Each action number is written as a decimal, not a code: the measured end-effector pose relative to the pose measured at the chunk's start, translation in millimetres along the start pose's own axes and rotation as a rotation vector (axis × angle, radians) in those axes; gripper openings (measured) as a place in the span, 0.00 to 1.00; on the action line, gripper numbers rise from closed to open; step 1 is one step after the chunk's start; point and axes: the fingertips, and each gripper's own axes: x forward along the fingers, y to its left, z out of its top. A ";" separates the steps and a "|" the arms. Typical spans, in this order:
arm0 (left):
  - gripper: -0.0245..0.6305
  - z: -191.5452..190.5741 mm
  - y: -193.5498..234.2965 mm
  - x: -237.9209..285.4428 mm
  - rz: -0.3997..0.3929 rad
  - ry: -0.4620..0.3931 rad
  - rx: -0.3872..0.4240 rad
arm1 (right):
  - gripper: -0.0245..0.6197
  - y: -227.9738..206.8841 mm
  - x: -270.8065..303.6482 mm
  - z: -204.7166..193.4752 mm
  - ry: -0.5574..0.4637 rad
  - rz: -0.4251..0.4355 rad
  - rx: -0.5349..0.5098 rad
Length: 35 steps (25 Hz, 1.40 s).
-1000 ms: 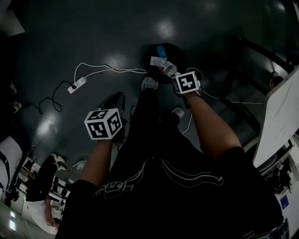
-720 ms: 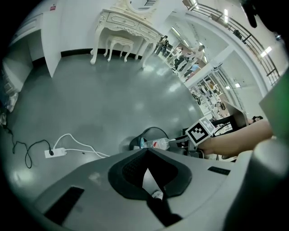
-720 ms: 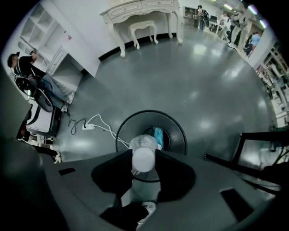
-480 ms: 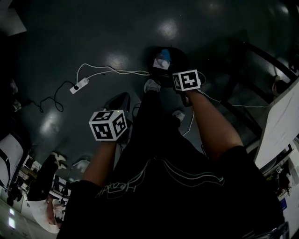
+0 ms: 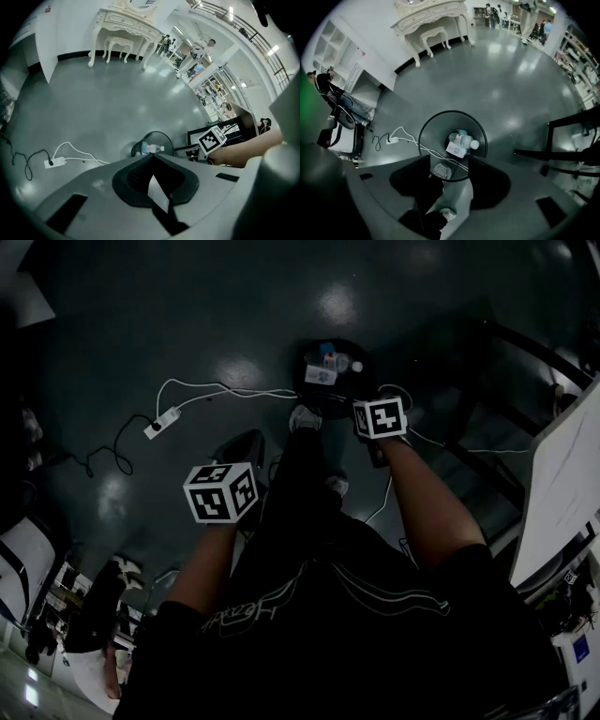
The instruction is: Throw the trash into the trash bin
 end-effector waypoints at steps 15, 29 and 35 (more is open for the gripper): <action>0.04 -7.4 -110.4 -38.8 -0.136 -0.100 0.230 | 0.10 27.2 -178.9 -16.7 -0.515 0.228 0.083; 0.04 -42.5 -382.8 -217.5 -0.551 -0.398 0.535 | 0.10 40.1 -530.1 -168.1 -1.102 0.172 0.000; 0.04 -106.4 -495.4 -329.8 -0.812 -0.483 0.792 | 0.10 71.9 -650.8 -253.2 -1.302 0.146 -0.088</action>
